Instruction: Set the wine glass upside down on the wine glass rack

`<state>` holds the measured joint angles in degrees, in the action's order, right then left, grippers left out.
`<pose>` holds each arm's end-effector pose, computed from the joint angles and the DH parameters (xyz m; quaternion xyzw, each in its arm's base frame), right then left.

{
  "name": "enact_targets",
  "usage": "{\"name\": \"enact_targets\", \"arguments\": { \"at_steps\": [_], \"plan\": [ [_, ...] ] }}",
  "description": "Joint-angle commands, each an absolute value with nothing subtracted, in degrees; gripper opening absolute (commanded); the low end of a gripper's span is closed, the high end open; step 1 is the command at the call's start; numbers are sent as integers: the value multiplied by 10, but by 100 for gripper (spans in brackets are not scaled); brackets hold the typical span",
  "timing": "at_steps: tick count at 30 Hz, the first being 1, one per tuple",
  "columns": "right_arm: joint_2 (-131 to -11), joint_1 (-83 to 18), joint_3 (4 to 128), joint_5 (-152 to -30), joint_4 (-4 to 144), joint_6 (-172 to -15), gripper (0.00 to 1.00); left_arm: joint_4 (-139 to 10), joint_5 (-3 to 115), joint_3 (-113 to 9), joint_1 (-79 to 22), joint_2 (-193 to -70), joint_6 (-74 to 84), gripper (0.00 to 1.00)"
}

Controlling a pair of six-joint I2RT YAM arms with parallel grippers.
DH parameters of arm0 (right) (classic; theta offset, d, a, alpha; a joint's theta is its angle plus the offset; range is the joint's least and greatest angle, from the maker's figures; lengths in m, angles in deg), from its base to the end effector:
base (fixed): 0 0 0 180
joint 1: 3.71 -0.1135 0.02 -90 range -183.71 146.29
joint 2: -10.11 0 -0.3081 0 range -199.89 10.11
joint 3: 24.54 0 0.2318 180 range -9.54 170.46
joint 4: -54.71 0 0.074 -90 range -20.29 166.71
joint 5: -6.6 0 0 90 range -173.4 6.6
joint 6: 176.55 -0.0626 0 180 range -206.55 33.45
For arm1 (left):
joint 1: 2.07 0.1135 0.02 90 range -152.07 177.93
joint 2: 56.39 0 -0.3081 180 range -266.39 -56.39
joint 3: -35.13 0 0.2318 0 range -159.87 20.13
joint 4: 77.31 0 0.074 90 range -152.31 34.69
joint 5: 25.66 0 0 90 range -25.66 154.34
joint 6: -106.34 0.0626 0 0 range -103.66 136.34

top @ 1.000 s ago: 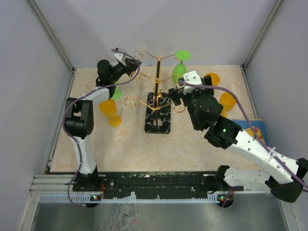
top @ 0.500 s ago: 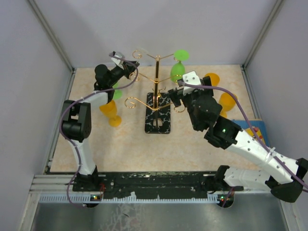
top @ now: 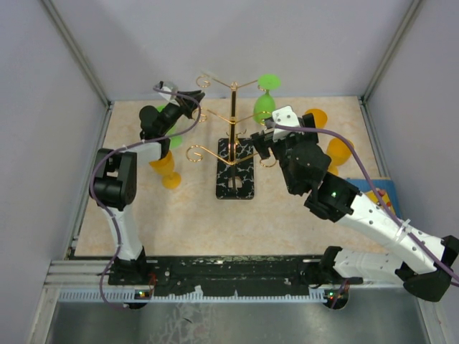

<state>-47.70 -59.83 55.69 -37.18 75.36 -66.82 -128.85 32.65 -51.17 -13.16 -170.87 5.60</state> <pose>0.1420 0.1304 0.4663 -0.1712 0.6782 -0.0534 0.7126 0.4537 -0.1225 0.3349 0.2298 0.5277 -0.2995 0.7609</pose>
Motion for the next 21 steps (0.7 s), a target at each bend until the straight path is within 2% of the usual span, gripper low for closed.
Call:
{"name": "enact_targets", "arguments": {
  "at_steps": [1, 21],
  "plan": [
    [-475, -598, 561, -374, 741, -662, 99, -1355, 330, -519, -127, -1719, 32, 0],
    [-481, -591, 552, -374, 728, -650, 99, -1323, 308, -568, -128, -1759, 41, 0]
  ]
}}
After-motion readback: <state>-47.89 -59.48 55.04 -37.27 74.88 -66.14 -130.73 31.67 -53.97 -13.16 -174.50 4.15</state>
